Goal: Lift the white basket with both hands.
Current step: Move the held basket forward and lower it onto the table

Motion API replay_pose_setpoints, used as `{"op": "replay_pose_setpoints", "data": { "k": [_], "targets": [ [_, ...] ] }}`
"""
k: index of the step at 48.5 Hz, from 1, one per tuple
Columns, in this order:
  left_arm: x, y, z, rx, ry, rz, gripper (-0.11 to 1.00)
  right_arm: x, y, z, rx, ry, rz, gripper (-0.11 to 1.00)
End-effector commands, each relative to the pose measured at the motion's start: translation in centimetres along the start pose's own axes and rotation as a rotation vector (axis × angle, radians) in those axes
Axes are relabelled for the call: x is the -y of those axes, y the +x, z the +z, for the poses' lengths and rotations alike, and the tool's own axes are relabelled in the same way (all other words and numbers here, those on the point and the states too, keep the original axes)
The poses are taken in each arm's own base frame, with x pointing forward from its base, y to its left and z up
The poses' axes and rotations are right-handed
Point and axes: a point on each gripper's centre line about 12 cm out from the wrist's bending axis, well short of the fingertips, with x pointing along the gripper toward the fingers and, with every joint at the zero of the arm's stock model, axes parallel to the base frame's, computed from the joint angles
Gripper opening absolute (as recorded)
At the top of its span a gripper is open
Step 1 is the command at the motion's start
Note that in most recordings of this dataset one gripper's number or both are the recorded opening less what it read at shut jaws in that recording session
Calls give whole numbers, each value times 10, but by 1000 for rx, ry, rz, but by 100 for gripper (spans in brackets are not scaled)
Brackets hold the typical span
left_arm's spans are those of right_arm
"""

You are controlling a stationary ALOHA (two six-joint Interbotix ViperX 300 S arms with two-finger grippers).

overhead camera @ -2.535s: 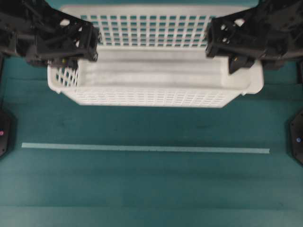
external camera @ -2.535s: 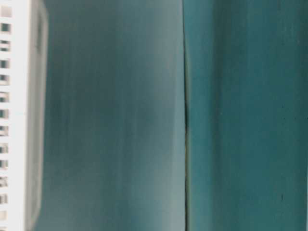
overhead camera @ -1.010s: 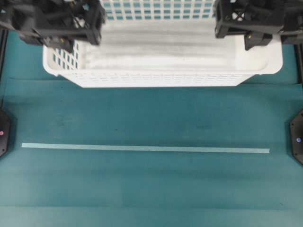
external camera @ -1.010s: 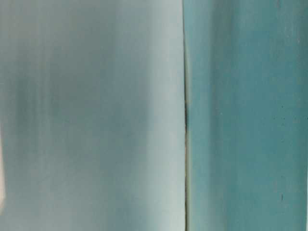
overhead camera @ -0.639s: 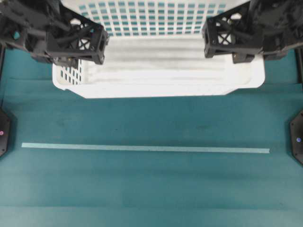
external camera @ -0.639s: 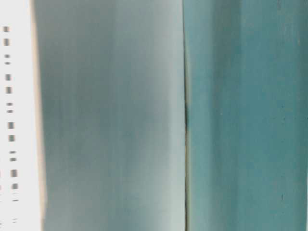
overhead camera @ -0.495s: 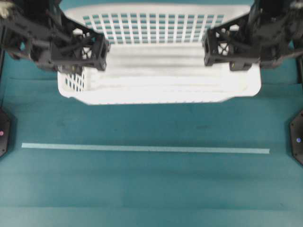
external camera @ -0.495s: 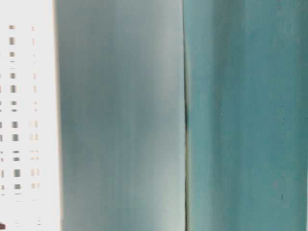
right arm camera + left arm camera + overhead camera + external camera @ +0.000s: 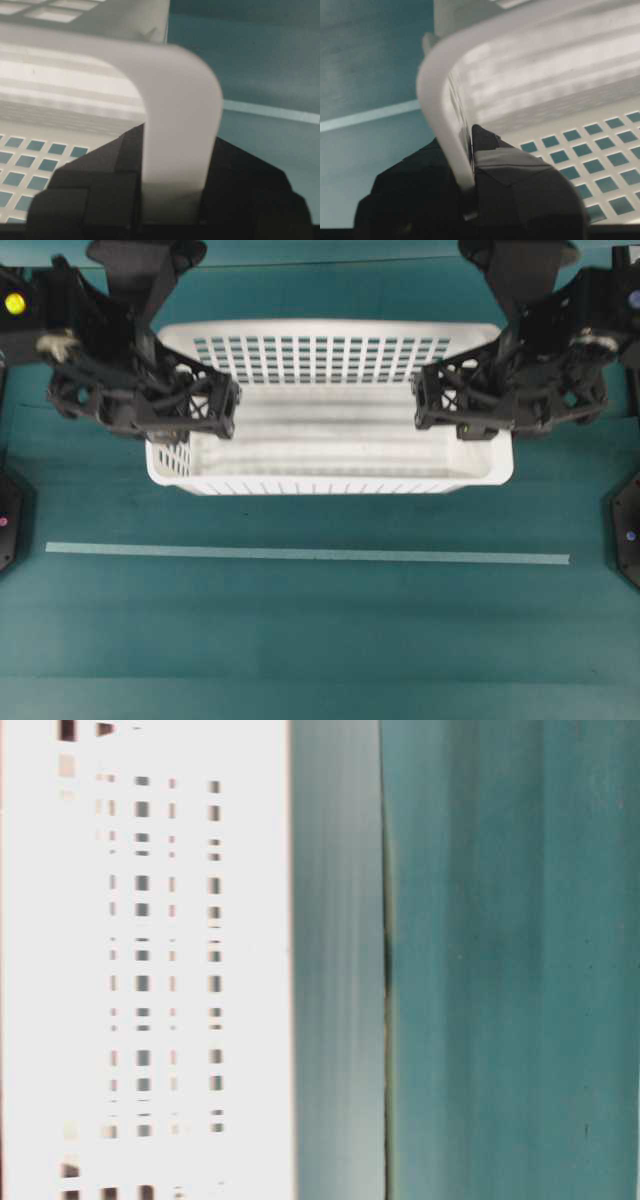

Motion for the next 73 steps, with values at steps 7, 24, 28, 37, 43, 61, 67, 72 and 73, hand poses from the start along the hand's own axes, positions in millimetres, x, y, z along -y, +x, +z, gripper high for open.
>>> {"op": "replay_pose_setpoints", "data": {
  "k": [7,24,28,37,43,61,67,72,73],
  "targets": [
    [-5,25,-8,9,10,-28,-4,5,30,-6,-15,-51,-15,20],
    [-13,65,-18,4,27,-28,-4,1,71,-20,-48,-44,2,20],
    [-11,75,-21,-1,37,-28,-4,-2,80,-25,-61,-52,-8,20],
    [-9,94,-27,-13,59,-3,-4,-4,101,-27,-74,-64,-52,20],
    [-15,108,-28,-16,65,9,-4,-7,112,-26,-73,-67,-51,20],
    [-23,126,-31,-15,60,-2,-4,3,141,-33,-82,-66,-61,20],
    [-21,135,-31,-2,64,-42,-4,8,150,-39,-82,-77,-62,20],
    [-21,142,-32,1,65,-55,-4,9,156,-40,-76,-79,-41,20],
    [-22,143,-32,0,65,-52,-4,9,157,-40,-74,-78,-37,20]
  ]
}}
